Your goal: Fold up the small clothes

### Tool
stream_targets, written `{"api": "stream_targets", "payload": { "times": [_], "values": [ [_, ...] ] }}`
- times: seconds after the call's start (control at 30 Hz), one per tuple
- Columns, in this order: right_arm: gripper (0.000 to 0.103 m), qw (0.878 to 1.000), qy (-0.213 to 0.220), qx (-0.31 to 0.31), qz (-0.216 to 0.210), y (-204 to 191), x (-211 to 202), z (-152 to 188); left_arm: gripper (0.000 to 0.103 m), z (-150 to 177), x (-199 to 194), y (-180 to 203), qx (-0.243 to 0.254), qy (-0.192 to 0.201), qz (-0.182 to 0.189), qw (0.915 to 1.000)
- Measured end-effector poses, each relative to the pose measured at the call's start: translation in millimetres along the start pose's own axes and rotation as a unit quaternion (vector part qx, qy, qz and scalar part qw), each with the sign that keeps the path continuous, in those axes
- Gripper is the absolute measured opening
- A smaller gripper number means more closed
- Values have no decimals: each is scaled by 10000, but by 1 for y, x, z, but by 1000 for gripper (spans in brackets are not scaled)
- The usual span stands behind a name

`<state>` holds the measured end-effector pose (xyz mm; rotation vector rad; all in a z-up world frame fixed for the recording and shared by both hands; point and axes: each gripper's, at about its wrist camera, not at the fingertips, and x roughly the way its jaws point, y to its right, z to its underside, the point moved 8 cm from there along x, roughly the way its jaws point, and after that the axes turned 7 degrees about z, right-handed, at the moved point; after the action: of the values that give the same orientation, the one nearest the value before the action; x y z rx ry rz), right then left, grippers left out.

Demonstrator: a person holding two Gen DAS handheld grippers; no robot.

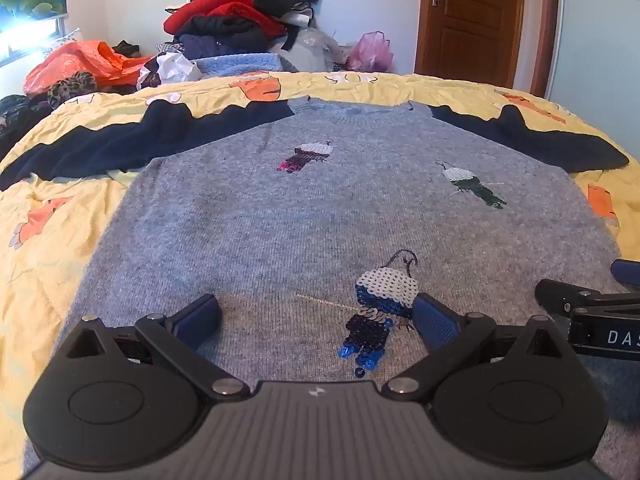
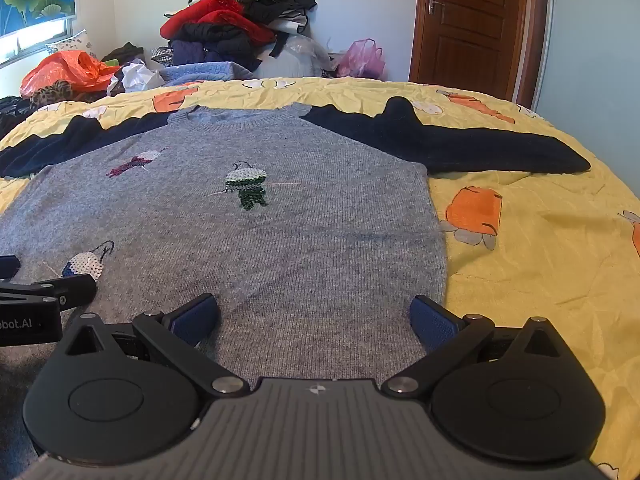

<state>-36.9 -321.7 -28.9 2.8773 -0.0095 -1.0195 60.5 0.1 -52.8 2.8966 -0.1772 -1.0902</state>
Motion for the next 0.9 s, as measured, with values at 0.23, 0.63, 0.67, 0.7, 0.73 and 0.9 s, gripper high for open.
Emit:
{"api": "stream_targets", "payload": {
  "times": [0.23, 0.63, 0.67, 0.7, 0.73, 0.9],
  "values": [
    [103, 10000, 5, -2, 4, 0, 0, 0, 103, -1, 0, -1, 0, 13, 2, 10000],
    [103, 10000, 7, -1, 7, 0, 0, 0, 103, -1, -1, 0, -14, -49, -55, 10000],
    [103, 10000, 7, 0, 7, 0, 0, 0, 103, -2, 0, 0, -18, -37, -54, 10000],
    [103, 10000, 8, -1, 7, 0, 0, 0, 103, -2, 0, 0, -20, -26, -54, 10000],
    [103, 10000, 8, -1, 7, 0, 0, 0, 103, -2, 0, 0, -19, -20, -57, 10000],
    [103, 10000, 8, 0, 8, 1, 0, 0, 103, -1, -1, 1, -7, 15, -85, 10000]
  ]
}}
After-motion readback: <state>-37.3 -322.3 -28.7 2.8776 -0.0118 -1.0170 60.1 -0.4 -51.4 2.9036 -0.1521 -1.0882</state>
